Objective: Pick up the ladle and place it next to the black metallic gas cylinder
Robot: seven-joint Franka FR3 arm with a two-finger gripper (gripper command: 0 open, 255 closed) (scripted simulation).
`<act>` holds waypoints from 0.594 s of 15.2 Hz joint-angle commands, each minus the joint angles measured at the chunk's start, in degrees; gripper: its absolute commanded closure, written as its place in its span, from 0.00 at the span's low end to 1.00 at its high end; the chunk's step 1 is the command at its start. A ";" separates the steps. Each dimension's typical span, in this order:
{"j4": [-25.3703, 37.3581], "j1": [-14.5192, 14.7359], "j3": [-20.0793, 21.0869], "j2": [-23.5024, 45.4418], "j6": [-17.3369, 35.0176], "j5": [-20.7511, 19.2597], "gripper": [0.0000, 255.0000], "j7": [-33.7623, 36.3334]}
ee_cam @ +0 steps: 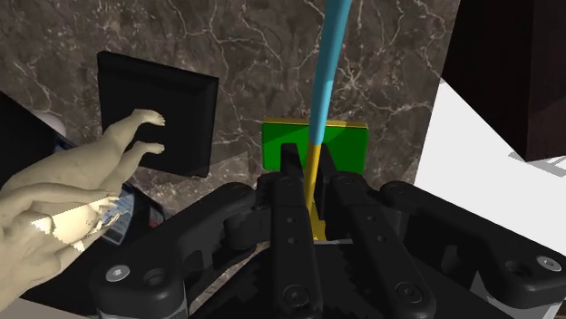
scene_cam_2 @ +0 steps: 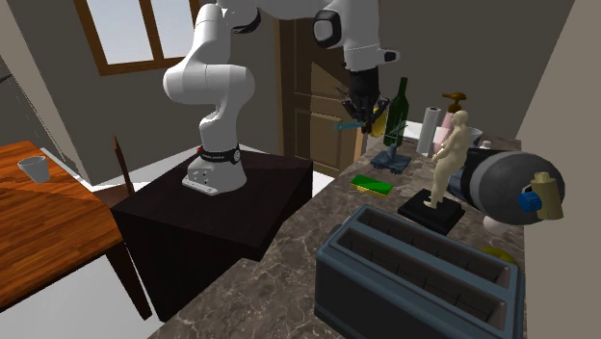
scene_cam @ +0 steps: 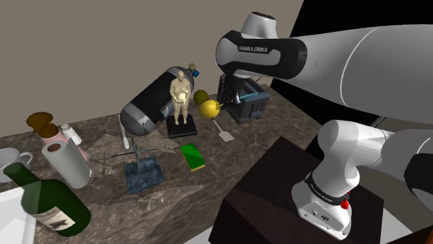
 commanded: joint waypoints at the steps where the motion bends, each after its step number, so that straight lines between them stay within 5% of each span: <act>1: -0.57 -0.45 1.59 -0.46 1.45 1.06 1.00 -0.39; 9: -2.60 -2.96 8.39 -2.55 7.26 5.59 1.00 -2.48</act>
